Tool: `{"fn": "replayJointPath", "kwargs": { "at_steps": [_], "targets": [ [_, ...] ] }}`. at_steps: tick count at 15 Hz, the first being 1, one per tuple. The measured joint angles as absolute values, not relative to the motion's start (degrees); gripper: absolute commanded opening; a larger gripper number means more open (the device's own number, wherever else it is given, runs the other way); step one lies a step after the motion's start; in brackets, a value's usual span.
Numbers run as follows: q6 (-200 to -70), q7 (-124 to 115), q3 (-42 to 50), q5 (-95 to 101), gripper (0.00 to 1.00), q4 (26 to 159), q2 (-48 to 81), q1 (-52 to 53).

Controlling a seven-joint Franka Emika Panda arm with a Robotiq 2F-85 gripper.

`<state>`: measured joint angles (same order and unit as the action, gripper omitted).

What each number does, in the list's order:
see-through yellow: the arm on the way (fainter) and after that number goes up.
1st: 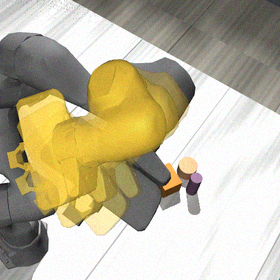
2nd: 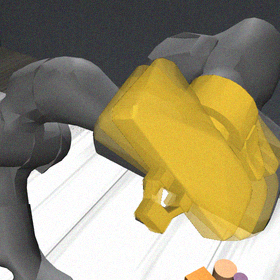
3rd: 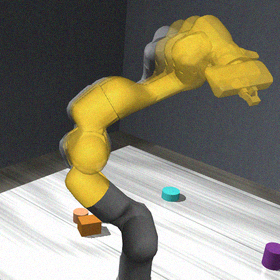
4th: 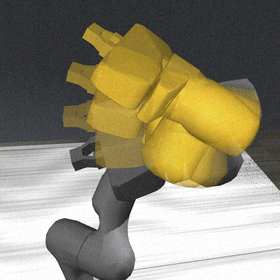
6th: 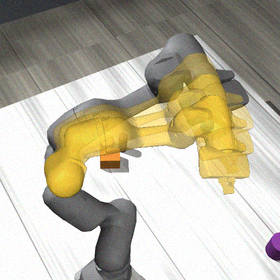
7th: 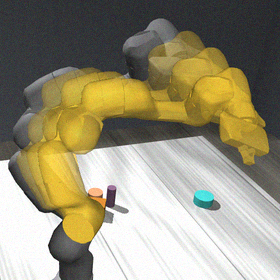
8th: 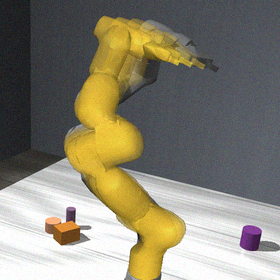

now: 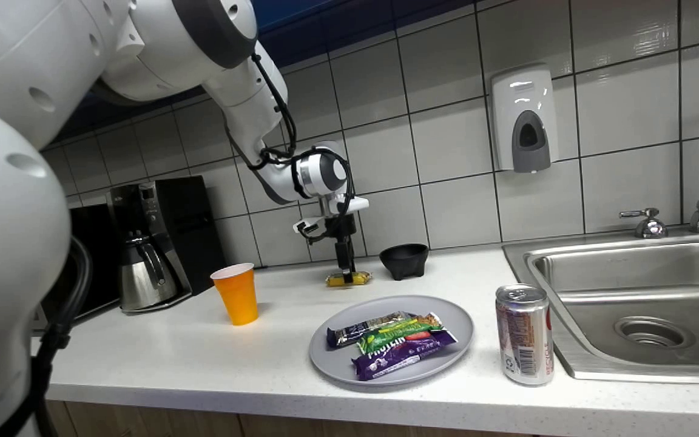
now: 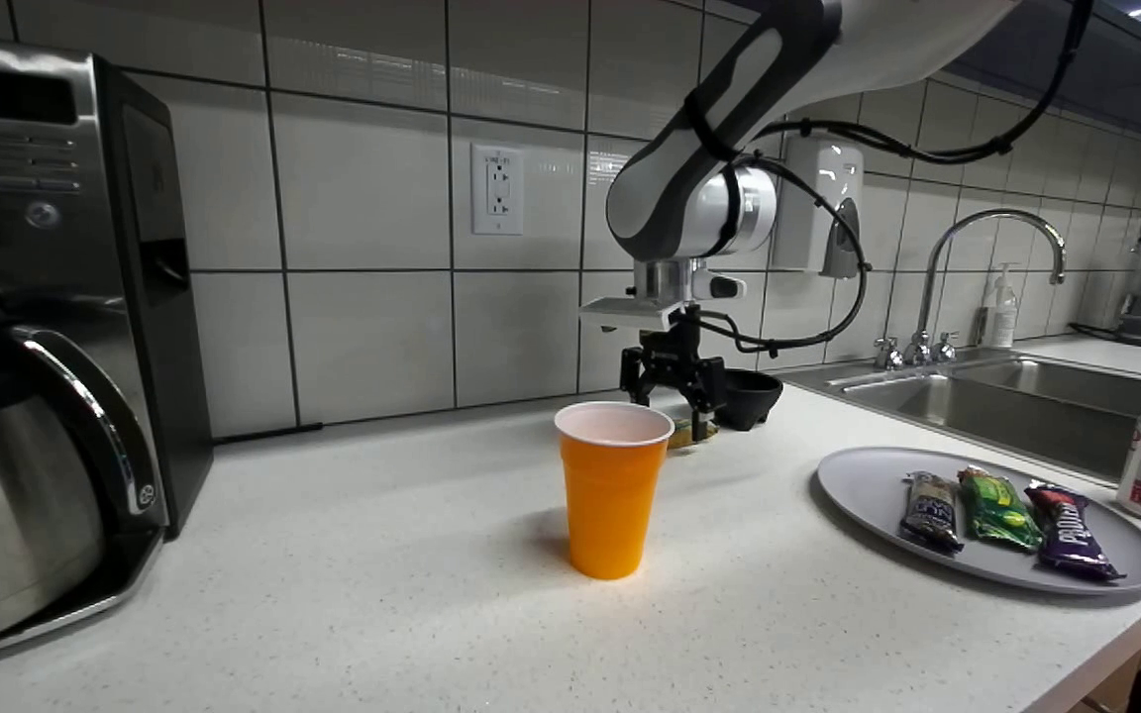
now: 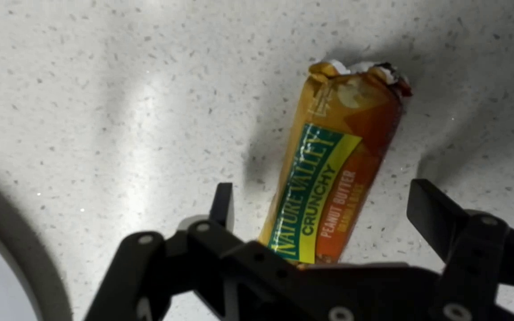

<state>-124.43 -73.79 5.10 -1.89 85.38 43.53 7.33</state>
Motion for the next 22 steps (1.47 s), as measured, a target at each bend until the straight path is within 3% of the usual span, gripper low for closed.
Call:
{"fn": "replayJointPath", "kwargs": {
  "at_steps": [1,2,9,22],
  "targets": [
    [-124.1,-73.8,5.1,-1.9,0.75,85.3,43.5,7.4],
    [-123.9,-73.8,5.1,-1.9,0.74,85.2,43.5,7.6],
    [-123.6,-73.8,5.1,-1.9,0.18,85.1,43.5,7.9],
    [-123.6,-69.2,4.9,-2.3,0.17,89.9,37.4,7.8]
  ]
}}
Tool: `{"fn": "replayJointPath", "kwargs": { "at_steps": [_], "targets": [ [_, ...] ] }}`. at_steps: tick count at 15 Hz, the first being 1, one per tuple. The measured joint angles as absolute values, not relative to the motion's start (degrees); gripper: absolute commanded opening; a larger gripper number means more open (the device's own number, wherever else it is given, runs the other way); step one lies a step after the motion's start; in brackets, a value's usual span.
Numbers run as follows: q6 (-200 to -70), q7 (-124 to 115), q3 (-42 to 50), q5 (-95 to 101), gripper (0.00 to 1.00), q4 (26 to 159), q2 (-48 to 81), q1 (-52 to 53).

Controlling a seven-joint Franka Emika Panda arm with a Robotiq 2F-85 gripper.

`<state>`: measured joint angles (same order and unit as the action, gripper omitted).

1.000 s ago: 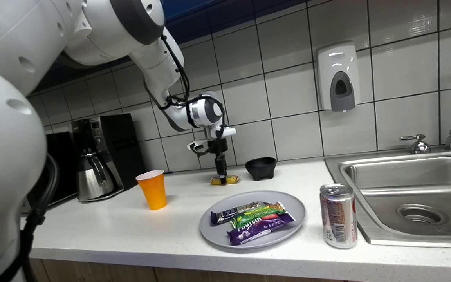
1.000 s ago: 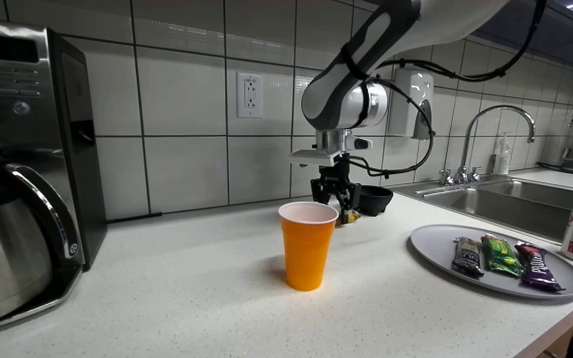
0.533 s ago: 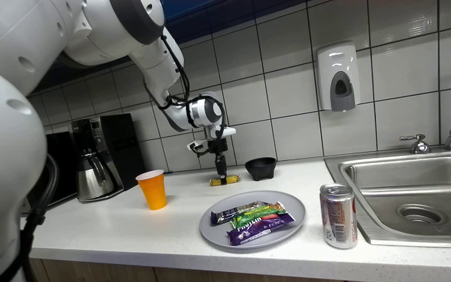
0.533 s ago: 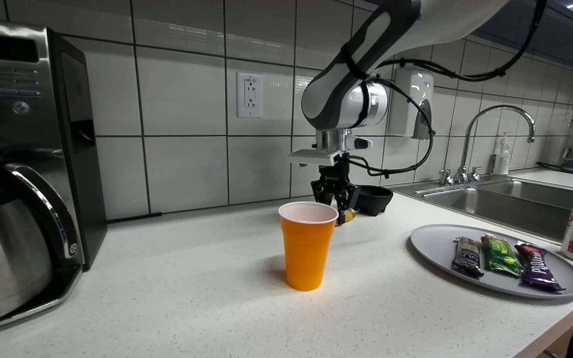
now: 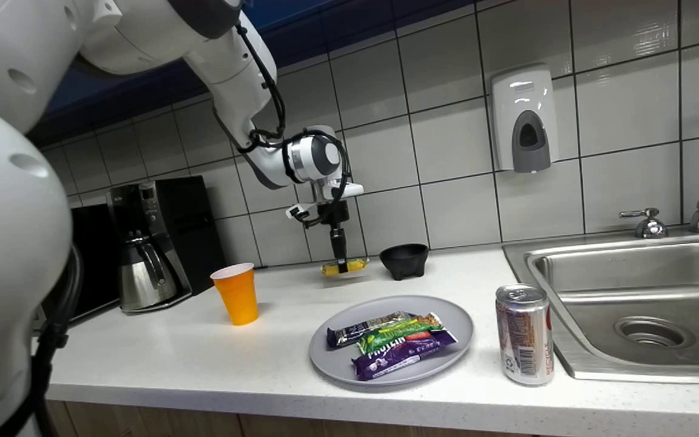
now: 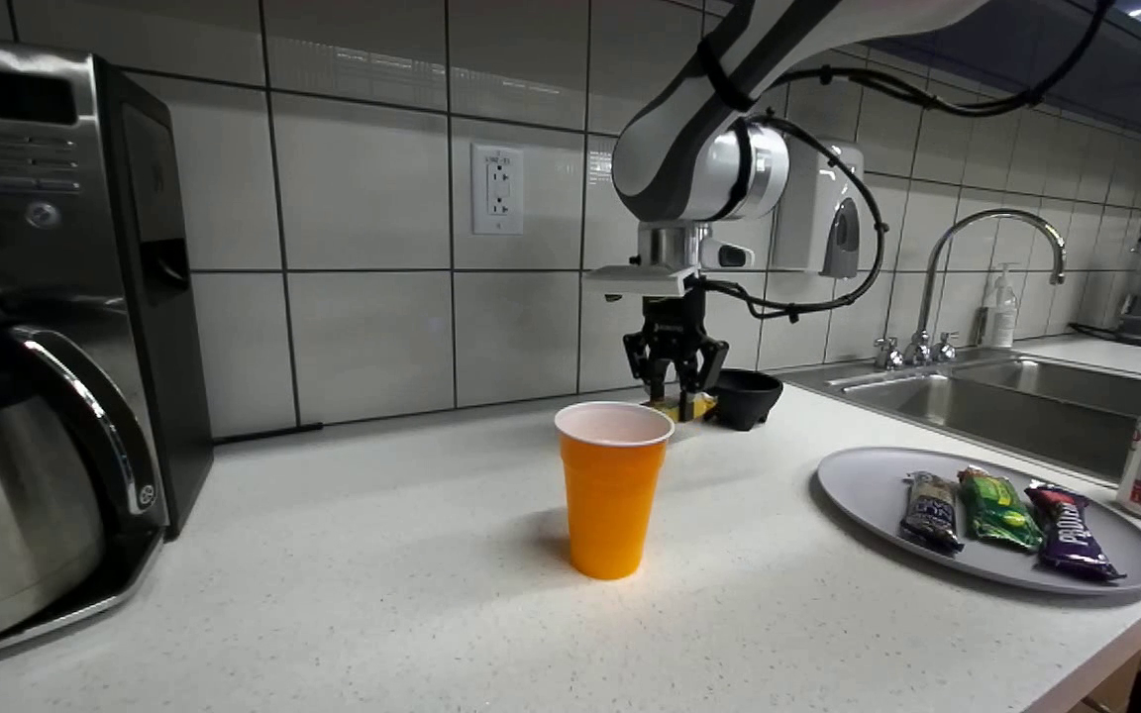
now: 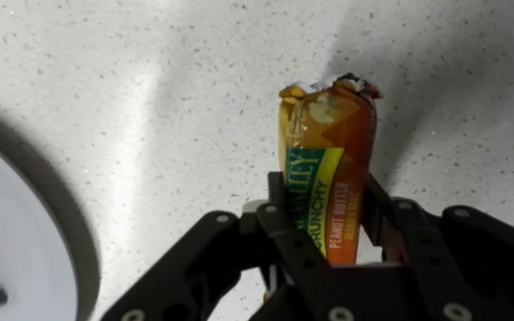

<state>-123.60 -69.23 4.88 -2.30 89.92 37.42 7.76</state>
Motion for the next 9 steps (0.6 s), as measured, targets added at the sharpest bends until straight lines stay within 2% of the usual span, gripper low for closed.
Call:
{"fn": "replayJointPath", "kwargs": {
  "at_steps": [9],
  "targets": [
    [-126.6,-67.1,5.0,-1.9,0.17,106.9,24.2,7.8]
  ]
}}
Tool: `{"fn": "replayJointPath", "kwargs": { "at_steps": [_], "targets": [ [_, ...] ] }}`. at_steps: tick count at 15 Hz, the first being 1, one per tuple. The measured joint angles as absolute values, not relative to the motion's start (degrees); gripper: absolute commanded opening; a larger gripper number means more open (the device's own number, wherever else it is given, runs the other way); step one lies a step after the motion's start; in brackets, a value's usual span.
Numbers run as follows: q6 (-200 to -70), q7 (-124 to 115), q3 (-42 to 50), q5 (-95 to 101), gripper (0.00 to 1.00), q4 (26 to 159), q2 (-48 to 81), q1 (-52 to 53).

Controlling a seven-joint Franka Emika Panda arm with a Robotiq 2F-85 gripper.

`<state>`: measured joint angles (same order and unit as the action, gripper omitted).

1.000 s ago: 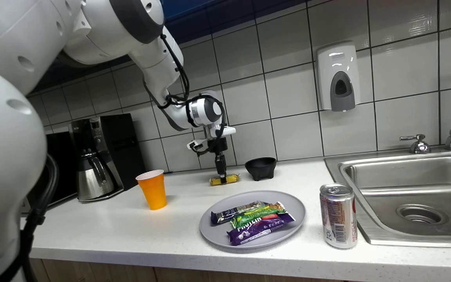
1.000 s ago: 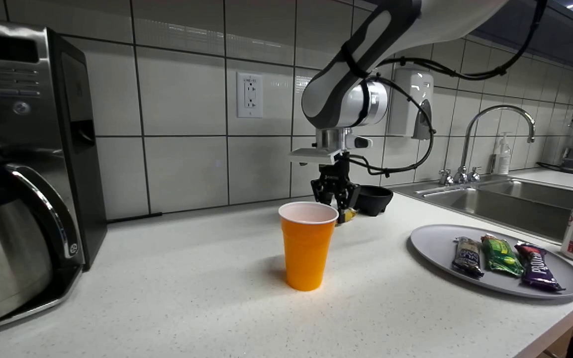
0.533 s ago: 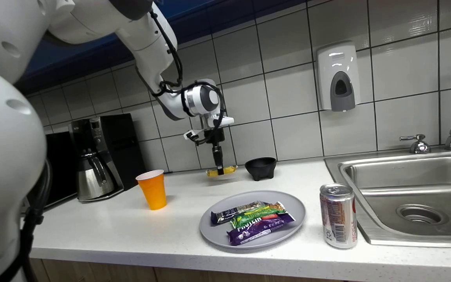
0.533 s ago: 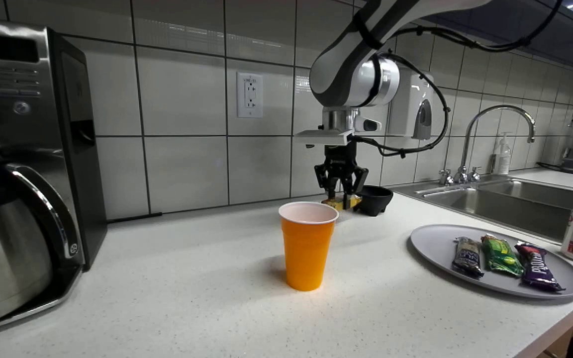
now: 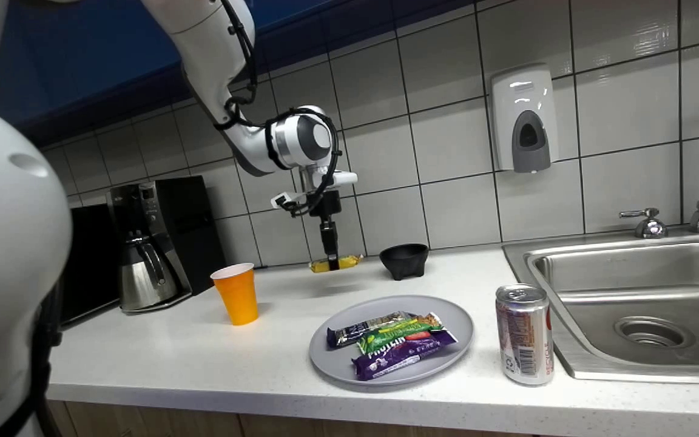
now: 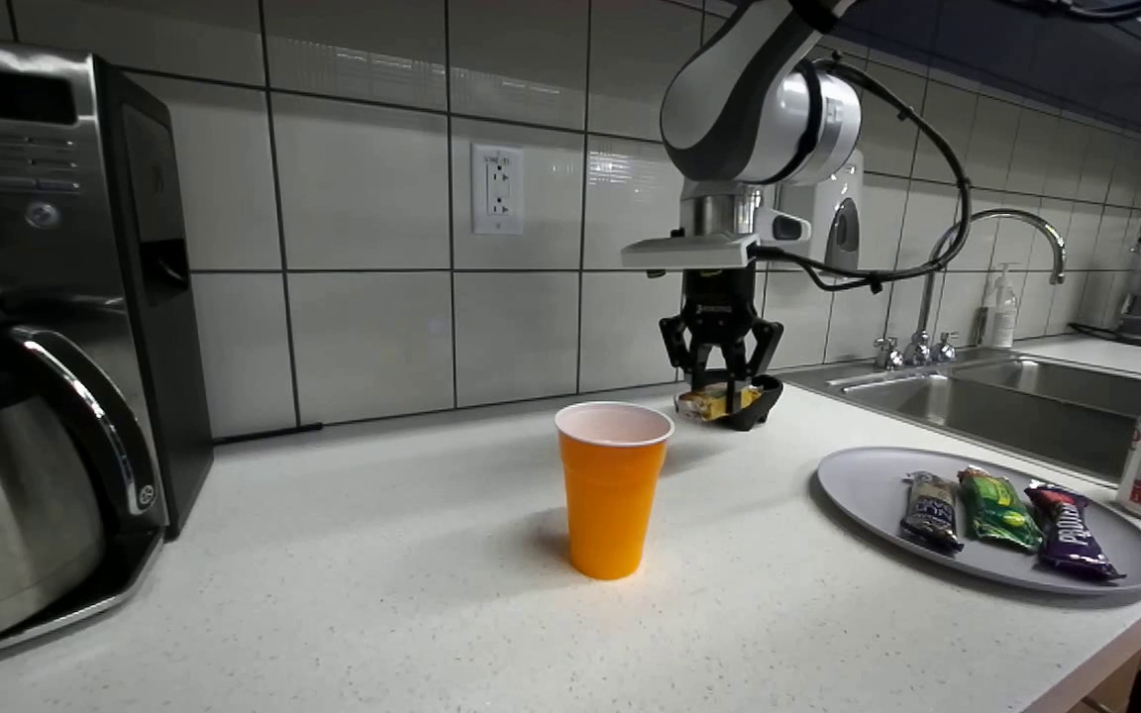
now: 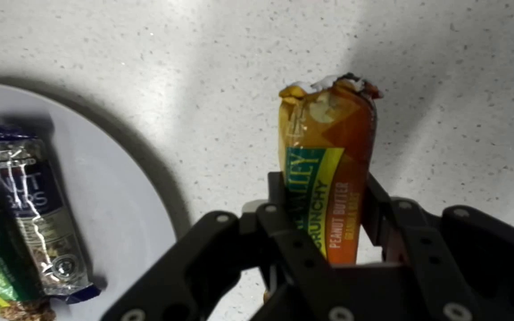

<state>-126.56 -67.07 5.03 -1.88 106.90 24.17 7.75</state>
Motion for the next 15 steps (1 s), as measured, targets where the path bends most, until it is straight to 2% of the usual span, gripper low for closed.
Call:
{"fn": "replayJointPath", "kwargs": {
  "at_steps": [15],
  "targets": [
    [-130.4,-67.0,7.6,6.0,0.17,125.5,12.5,3.7]
  ]
}}
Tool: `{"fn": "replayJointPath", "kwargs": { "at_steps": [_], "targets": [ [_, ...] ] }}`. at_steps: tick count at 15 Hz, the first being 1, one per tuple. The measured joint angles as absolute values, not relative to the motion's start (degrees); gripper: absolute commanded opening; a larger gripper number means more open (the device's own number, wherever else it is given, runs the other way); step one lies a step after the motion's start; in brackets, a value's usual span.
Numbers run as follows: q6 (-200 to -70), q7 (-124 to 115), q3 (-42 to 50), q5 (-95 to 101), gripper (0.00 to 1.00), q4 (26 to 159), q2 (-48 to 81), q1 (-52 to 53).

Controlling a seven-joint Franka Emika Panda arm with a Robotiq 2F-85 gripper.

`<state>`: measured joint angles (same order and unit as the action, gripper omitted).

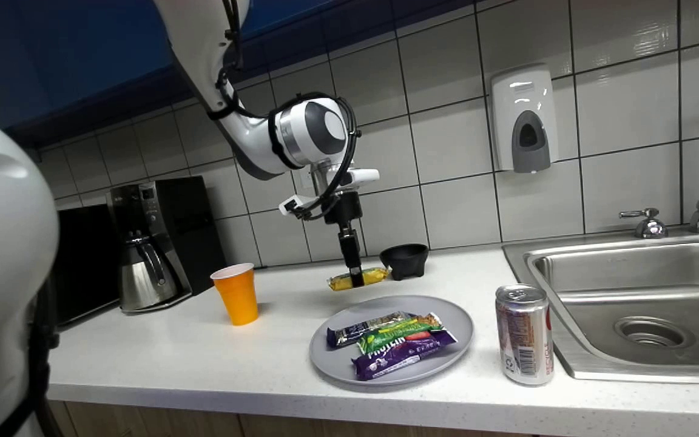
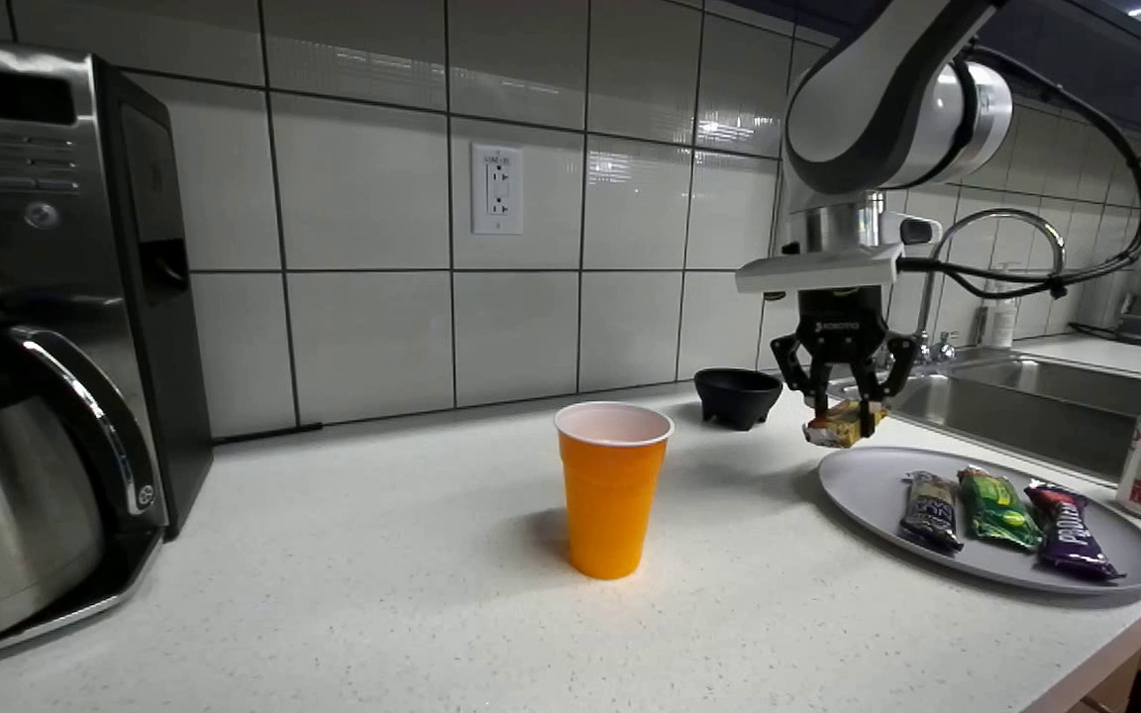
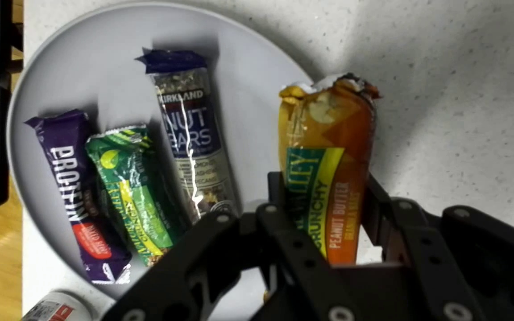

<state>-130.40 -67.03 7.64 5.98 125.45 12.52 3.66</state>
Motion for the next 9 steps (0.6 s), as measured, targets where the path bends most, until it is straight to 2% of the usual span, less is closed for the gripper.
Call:
{"fn": "replayJointPath", "kwargs": {
  "at_steps": [9],
  "targets": [
    [-135.4,-64.0,8.5,7.3,0.17,129.3,12.5,0.9]
  ]
}}
